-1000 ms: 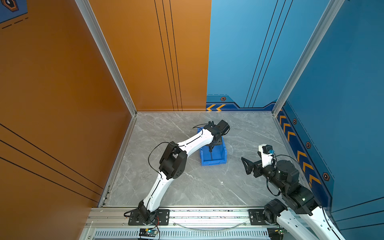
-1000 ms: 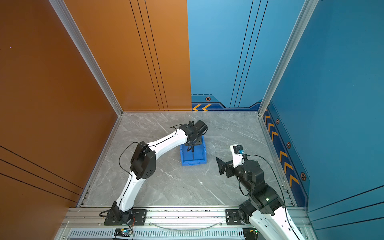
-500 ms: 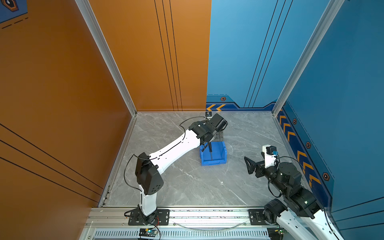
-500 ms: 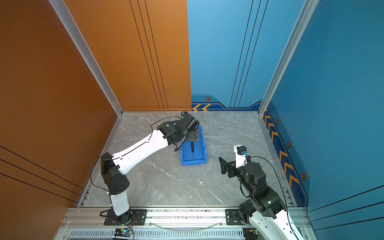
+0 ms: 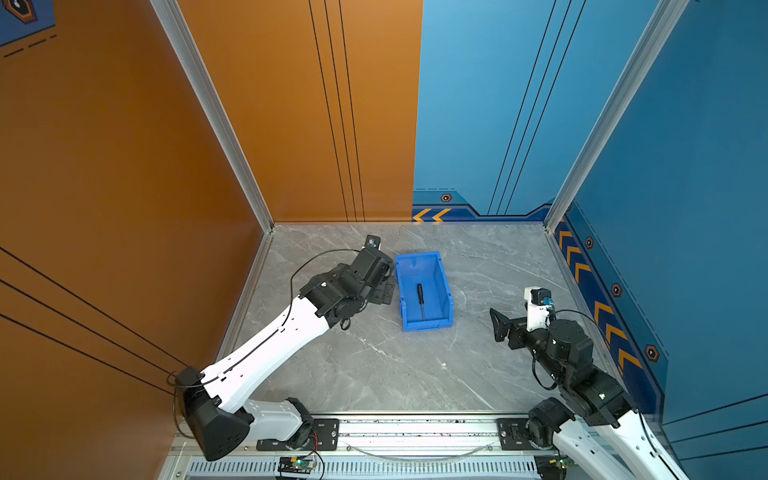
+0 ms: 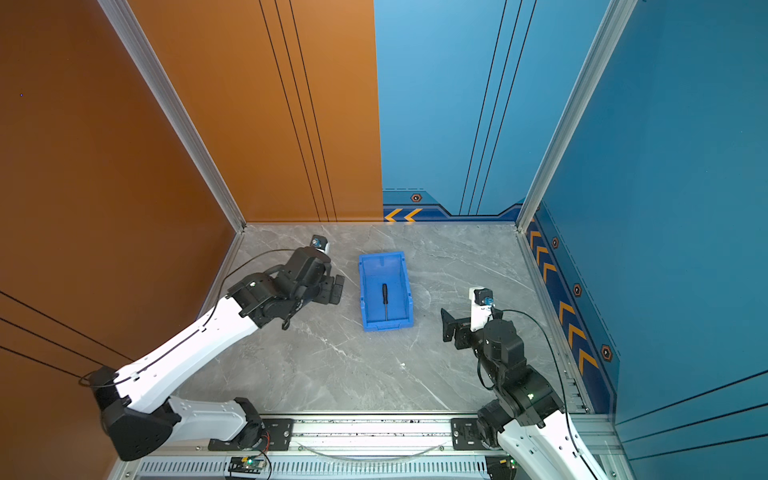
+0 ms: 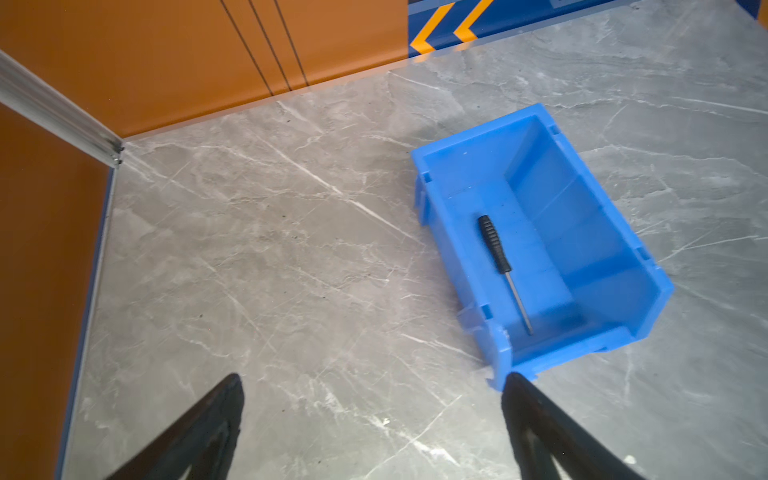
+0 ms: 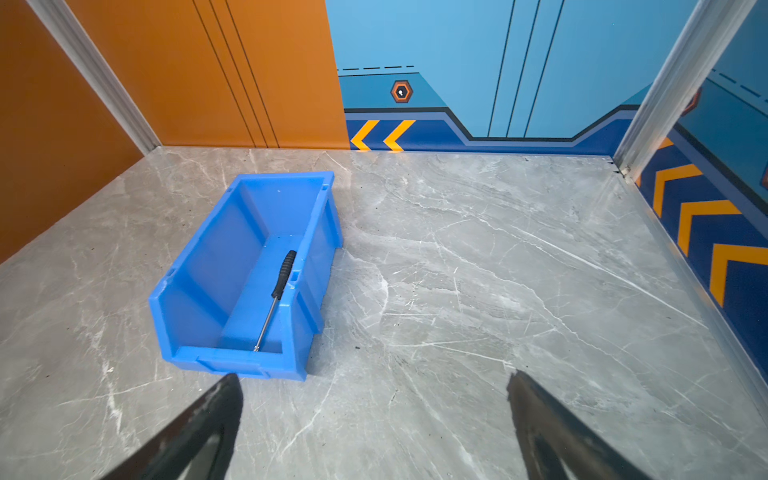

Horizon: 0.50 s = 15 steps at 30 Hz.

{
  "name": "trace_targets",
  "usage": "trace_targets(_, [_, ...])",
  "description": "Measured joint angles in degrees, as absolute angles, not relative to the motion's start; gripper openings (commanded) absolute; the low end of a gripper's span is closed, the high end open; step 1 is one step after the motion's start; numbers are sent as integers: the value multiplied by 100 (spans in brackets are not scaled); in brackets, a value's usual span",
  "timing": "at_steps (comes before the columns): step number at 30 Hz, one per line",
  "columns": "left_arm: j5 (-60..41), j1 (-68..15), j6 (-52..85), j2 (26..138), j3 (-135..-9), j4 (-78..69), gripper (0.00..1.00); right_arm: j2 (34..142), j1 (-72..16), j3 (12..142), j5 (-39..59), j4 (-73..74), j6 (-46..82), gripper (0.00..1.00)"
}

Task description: Put the screwdriver in the bin

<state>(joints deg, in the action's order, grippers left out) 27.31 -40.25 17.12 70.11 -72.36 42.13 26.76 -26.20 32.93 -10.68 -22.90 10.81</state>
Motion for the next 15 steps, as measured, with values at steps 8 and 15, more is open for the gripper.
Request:
trace_targets(8, [2556, -2314, 1426, 5140, -4484, 2635, 98, 2875, -2390, 2803, -2001, -1813, 1009, 100])
trace_targets(15, [2445, -928, 1590, 4630, -3343, 2095, 98, 2482, -2117, 1772, -2241, -1013, 676, 100])
